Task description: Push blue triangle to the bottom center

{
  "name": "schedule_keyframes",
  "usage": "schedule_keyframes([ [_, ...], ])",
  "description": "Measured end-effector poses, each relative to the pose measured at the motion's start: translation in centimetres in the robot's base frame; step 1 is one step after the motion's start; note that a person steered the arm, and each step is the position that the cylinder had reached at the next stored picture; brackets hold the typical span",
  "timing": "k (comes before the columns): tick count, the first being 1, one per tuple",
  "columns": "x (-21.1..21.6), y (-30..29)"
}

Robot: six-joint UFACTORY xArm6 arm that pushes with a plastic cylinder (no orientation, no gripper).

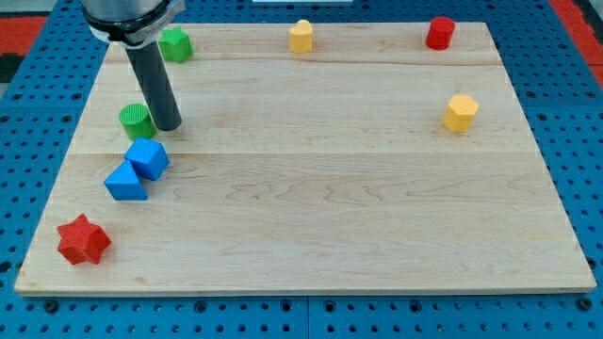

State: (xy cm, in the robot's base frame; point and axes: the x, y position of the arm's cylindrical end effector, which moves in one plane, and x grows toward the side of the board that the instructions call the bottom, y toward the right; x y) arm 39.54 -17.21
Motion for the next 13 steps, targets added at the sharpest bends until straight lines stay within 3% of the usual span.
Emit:
schedule_keyframes([
  [3,2.6,-0.1],
  [7,3.0,1.7],
  [8,4.1,3.6],
  [13,13.5,2.1],
])
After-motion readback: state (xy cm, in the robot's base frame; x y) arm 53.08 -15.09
